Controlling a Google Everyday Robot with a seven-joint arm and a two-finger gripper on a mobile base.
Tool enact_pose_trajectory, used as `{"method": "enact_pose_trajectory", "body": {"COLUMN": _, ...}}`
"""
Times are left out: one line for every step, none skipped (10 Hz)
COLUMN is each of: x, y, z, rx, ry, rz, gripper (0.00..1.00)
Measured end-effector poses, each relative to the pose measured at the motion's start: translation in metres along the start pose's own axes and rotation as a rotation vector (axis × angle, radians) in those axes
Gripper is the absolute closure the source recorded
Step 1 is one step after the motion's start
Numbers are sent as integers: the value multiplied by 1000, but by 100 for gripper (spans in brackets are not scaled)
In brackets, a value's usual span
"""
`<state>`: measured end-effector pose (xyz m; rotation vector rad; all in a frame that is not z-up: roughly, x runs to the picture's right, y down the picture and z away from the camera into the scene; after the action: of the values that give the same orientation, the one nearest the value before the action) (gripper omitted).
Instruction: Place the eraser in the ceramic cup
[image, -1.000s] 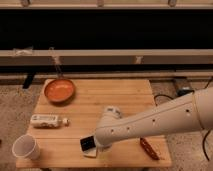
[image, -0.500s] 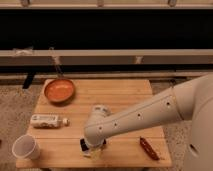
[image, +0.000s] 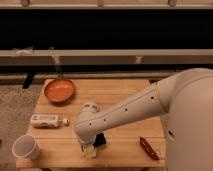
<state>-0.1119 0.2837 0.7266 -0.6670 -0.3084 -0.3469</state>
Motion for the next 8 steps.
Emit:
{"method": "enact_pose_trajectory", "body": {"x": -2, "y": -2, "z": 3, "rx": -2, "ry": 1, "rz": -3, "gripper": 22}}
{"method": "enact_pose_trajectory", "body": {"x": 0, "y": -3, "z": 5, "rx": -2, "ry": 3, "rz": -1, "gripper": 25}}
{"method": "enact_pose_trajectory", "body": {"x": 1, "y": -5, "z": 7, "rx": 1, "ry": 5, "rz": 4, "gripper": 36}}
{"method": "enact_pose_trajectory", "body": {"x": 2, "y": -6, "z": 7, "rx": 2, "ry": 4, "rz": 8, "gripper": 48}}
{"method": "enact_pose_trajectory", "body": {"x": 3, "y": -7, "z": 8, "rx": 4, "ry": 5, "rz": 10, "gripper": 56}}
{"method": "enact_pose_trajectory", "body": {"x": 4, "y": -7, "z": 8, "rx": 3, "ry": 6, "rz": 12, "gripper": 63}}
{"method": "enact_pose_trajectory", "body": {"x": 4, "y": -8, "z": 9, "rx": 3, "ry": 10, "rz": 8, "gripper": 79}}
{"method": "enact_pose_trajectory", "body": {"x": 3, "y": -7, "z": 10, "rx": 1, "ry": 11, "rz": 6, "gripper": 87}}
